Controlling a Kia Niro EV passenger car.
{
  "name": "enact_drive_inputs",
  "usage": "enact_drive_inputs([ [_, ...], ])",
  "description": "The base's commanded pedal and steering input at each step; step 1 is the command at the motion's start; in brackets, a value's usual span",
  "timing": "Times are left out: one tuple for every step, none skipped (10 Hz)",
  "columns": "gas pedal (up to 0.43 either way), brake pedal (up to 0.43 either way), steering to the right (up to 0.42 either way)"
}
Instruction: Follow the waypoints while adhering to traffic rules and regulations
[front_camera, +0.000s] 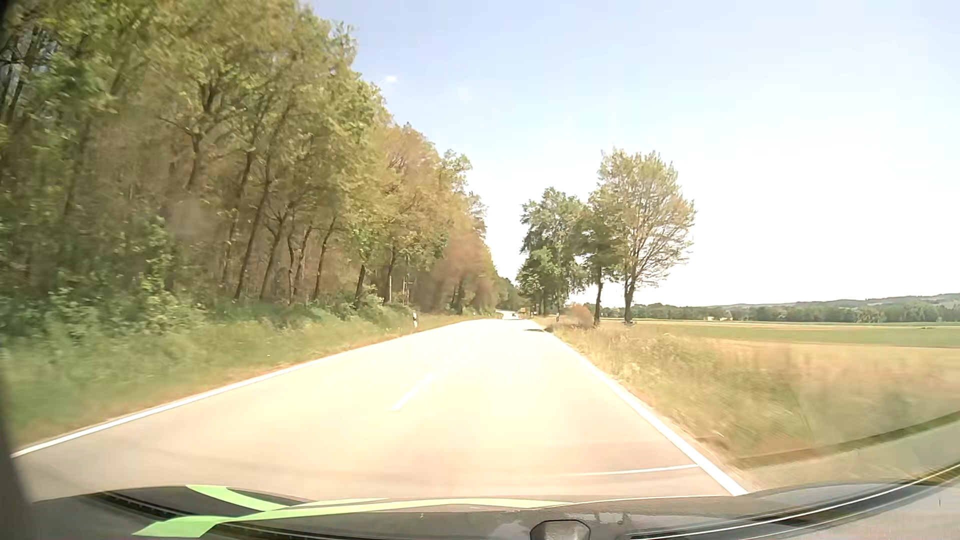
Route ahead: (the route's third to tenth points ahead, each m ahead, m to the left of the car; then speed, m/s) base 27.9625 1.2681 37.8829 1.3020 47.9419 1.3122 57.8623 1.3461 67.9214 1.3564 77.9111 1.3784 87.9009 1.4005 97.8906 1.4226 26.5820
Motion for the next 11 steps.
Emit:
enact_drive_inputs([
  [0.209,0.000,-0.003],
  [0.220,0.000,-0.004],
  [0.240,0.000,-0.003],
  [0.268,0.000,-0.003],
  [0.280,0.000,-0.003],
  [0.299,0.000,-0.003],
  [0.299,0.000,-0.003],
  [0.299,0.000,-0.003],
  [0.299,0.000,-0.002],
  [0.311,0.000,-0.002],
  [0.299,0.000,-0.003],
])
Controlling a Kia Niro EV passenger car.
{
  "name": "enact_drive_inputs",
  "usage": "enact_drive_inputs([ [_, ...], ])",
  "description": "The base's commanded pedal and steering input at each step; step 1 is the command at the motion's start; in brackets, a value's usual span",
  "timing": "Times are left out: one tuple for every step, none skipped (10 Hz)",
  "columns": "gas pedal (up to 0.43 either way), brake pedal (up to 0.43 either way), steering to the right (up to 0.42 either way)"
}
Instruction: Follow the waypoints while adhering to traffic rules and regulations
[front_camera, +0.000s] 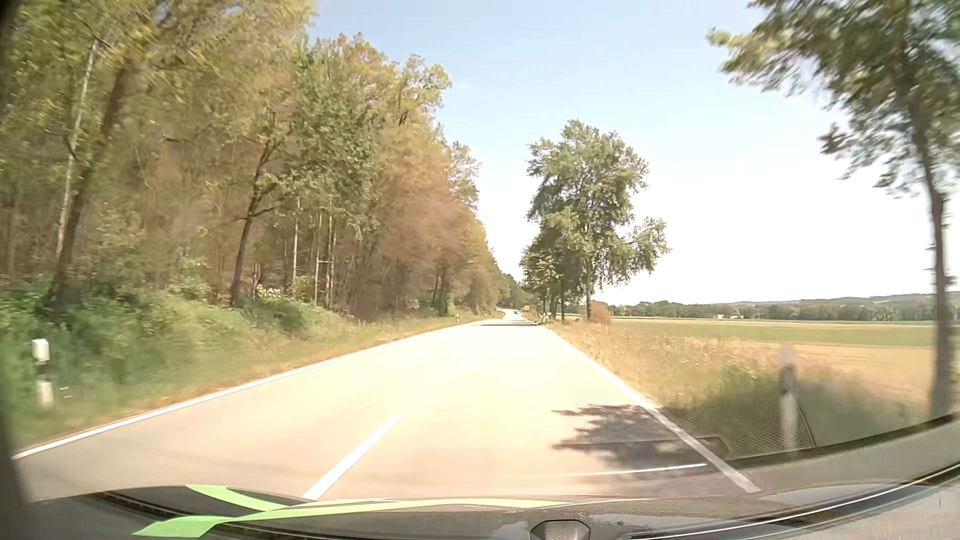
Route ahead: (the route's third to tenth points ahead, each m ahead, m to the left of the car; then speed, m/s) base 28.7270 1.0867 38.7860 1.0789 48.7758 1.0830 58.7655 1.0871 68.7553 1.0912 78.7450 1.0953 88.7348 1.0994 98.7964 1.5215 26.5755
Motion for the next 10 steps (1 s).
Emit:
enact_drive_inputs([
  [0.287,0.000,-0.003],
  [0.280,0.000,-0.002],
  [0.268,0.000,-0.001],
  [0.268,0.000,-0.001],
  [0.268,0.000,-0.001],
  [0.268,0.000,-0.001],
  [0.260,0.000,-0.001],
  [0.220,0.000,-0.001],
  [0.197,0.000,-0.001],
  [0.189,0.000,-0.001],
])
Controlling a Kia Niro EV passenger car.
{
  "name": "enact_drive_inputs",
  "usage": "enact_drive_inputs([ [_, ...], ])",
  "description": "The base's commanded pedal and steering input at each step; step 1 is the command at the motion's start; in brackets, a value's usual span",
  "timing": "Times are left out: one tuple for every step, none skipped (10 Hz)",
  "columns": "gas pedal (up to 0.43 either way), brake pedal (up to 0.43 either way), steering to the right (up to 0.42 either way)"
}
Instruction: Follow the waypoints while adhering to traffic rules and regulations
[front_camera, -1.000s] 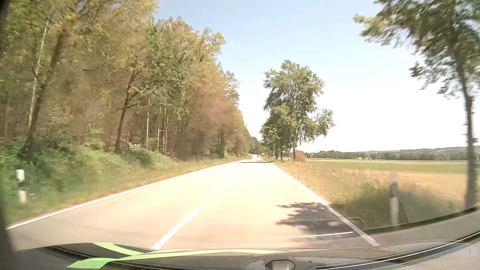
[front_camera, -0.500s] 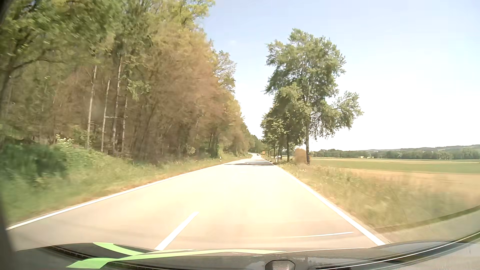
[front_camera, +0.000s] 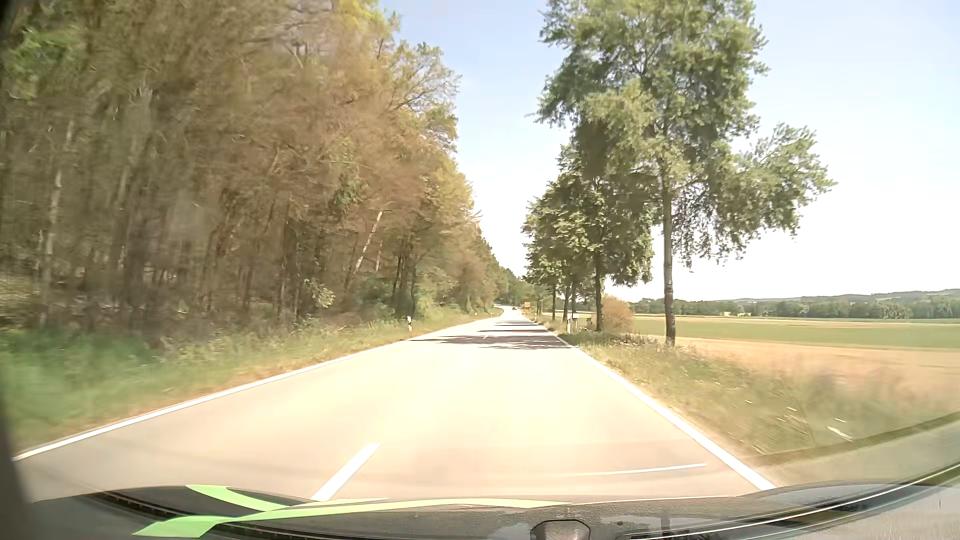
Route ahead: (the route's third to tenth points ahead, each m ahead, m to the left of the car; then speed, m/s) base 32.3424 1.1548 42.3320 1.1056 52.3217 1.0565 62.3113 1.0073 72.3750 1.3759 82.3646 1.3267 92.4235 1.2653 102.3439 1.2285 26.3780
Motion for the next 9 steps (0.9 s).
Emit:
enact_drive_inputs([
  [0.177,0.000,-0.001],
  [0.177,0.000,-0.001],
  [0.177,0.000,-0.001],
  [0.169,0.000,-0.001],
  [0.157,0.000,-0.001],
  [0.157,0.000,-0.001],
  [0.157,0.000,-0.001],
  [0.157,0.000,-0.001],
  [0.157,0.000,-0.001],
])
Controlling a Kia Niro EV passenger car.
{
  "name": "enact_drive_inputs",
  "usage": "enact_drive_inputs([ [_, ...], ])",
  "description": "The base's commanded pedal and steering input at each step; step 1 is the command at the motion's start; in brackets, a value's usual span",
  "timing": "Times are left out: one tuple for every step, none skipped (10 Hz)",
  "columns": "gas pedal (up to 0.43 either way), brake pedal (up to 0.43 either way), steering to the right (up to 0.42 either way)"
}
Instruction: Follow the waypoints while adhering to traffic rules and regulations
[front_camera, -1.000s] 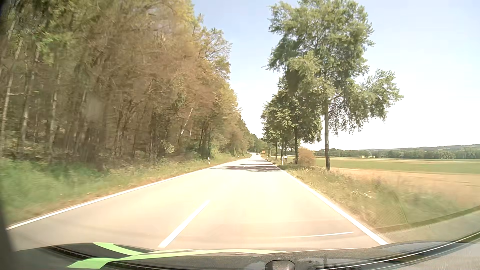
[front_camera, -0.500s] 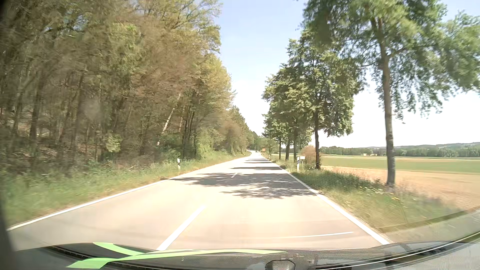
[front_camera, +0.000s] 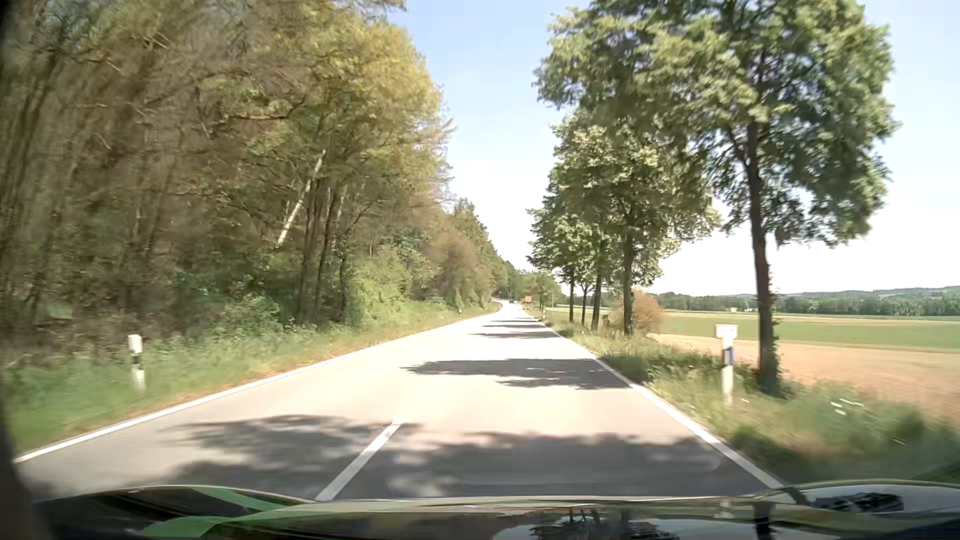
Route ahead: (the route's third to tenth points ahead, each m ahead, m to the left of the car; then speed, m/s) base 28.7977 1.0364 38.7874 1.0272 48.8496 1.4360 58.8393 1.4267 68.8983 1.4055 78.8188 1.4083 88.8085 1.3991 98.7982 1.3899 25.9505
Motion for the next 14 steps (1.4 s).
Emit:
enact_drive_inputs([
  [0.079,0.000,-0.001],
  [0.000,0.000,-0.001],
  [0.000,0.000,-0.001],
  [0.000,0.000,0.000],
  [0.000,0.000,0.000],
  [0.000,0.000,0.001],
  [0.000,0.000,0.004],
  [0.000,0.000,0.004],
  [0.028,0.000,0.004],
  [0.087,0.000,0.004],
  [0.098,0.000,0.003],
  [0.110,0.000,0.003],
  [0.118,0.000,0.003],
  [0.118,0.000,0.003],
])
